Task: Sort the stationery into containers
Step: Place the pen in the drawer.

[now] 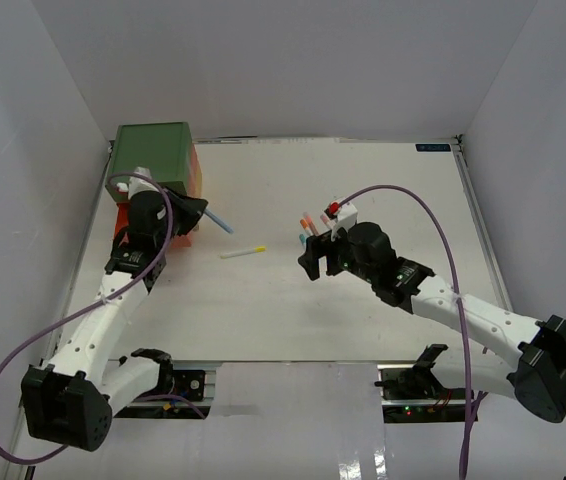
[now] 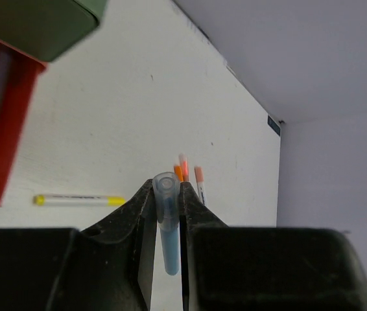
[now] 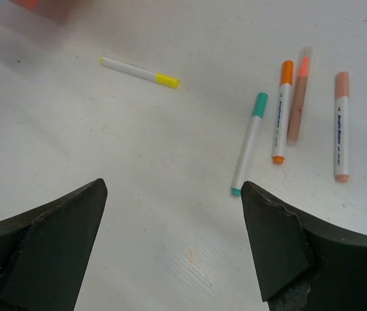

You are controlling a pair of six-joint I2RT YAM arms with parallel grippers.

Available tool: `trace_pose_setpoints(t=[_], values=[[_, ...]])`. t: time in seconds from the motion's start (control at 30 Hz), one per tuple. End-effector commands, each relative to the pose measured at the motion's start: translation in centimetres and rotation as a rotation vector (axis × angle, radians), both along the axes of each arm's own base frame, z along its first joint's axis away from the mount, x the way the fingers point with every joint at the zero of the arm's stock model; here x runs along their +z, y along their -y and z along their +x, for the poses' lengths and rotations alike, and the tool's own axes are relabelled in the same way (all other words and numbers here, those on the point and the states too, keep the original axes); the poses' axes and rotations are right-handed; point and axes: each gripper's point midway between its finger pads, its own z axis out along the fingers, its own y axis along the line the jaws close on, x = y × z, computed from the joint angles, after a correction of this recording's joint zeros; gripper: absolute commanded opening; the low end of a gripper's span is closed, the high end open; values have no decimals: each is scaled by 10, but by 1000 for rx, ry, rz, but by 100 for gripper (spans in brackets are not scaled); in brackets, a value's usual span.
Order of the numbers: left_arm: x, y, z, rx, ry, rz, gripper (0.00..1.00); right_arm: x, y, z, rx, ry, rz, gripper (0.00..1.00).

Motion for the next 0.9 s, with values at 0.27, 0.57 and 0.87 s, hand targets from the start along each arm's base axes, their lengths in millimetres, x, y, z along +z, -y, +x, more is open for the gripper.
trace_pose_setpoints(t=[0.27, 0.57, 0.87], values=[[12, -142, 2, 326, 27, 29, 13, -9, 24, 3, -57, 55, -66, 90], [-11, -173, 22, 384, -8, -37, 23, -20, 26, 4, -53, 45, -96, 90], [-22, -184, 20, 405, -28, -30, 63, -20, 28, 5, -55, 60, -110, 90]])
